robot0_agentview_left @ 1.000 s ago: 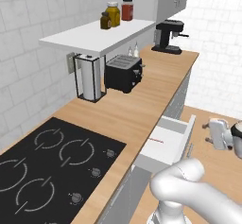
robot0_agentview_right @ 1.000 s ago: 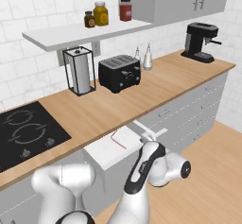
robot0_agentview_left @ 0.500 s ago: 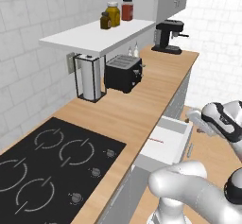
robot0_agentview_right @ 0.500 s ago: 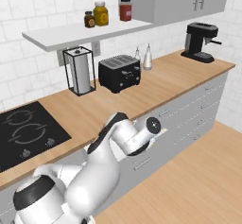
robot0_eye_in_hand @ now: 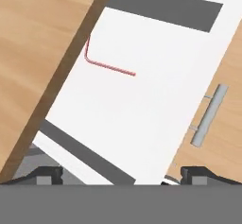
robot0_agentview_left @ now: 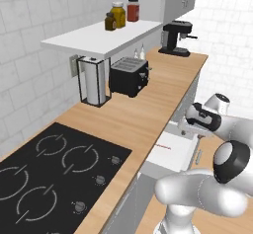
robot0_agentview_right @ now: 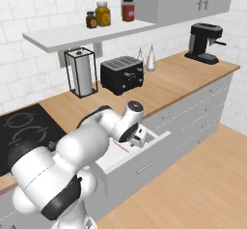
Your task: Take a straw from the drawer in front and place it inside the glass cup on the dining counter.
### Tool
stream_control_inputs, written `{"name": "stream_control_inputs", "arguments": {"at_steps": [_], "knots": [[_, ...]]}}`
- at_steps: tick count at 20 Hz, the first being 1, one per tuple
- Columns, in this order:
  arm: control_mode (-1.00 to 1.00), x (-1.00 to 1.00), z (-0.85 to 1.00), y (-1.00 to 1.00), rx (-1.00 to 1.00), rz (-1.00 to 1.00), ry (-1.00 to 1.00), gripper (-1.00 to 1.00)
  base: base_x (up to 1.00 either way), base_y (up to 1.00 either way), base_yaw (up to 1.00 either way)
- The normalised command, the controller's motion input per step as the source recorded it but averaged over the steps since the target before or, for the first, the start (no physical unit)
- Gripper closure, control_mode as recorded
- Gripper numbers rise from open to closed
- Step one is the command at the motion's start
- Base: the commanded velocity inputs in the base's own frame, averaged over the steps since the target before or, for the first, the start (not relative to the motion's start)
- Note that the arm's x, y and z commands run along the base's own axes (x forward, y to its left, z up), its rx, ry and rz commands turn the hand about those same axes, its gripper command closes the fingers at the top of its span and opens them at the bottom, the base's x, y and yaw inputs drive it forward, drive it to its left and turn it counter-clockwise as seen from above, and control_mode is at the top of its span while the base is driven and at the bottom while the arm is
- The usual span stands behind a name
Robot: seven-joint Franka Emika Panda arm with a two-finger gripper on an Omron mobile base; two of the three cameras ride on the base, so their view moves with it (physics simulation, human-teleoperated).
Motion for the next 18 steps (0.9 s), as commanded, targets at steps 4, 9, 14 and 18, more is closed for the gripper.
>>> {"name": "stream_control_inputs", "arguments": {"at_steps": [4, 9, 14, 18], "knots": [[-1.00, 0.04, -0.43, 0.13, -0.16, 0.27, 0.02, -1.00, 0.00, 0.00, 0.00], [-1.00, 0.11, -0.34, 0.31, -0.17, 0.27, 0.00, -1.00, 0.00, 0.00, 0.00], [-1.00, 0.02, -0.39, 0.24, -0.15, 0.23, 0.02, -1.00, 0.00, 0.00, 0.00], [-1.00, 0.00, -0.41, 0.06, -0.11, 0.19, 0.00, -1.00, 0.00, 0.00, 0.00]]}}
